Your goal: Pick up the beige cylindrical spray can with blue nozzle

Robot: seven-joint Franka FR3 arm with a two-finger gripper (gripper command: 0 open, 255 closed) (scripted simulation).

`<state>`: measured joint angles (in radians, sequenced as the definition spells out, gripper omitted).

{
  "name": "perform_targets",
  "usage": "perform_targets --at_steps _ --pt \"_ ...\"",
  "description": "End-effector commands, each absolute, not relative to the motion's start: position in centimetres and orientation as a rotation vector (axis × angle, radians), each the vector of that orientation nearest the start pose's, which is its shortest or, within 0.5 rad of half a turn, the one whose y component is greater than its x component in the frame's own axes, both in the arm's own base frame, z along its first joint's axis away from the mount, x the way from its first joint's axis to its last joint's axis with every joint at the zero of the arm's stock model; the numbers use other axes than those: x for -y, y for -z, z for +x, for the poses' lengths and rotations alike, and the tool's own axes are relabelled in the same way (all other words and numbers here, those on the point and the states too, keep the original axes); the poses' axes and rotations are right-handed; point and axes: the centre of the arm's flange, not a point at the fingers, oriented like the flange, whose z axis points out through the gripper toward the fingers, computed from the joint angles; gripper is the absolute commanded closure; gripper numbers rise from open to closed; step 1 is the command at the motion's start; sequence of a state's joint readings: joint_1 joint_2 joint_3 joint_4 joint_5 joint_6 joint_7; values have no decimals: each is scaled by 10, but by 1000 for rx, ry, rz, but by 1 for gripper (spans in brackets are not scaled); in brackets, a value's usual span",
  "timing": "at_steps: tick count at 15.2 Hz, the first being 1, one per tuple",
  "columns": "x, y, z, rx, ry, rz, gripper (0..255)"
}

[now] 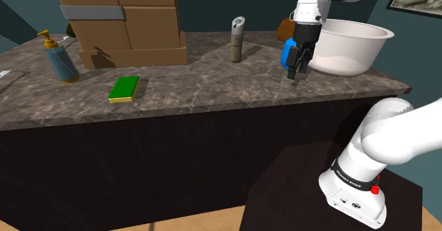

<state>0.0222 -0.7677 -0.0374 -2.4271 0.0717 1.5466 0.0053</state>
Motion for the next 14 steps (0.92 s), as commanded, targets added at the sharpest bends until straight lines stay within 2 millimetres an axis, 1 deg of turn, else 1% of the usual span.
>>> perform_targets --at_steps 1,7,14 --pt "-1 -550 305 -16 -172 -3039 0" --pt "-4 -568 370 -203 -51 -3080 0" --pt "0 -595 443 -426 95 -3107 0"
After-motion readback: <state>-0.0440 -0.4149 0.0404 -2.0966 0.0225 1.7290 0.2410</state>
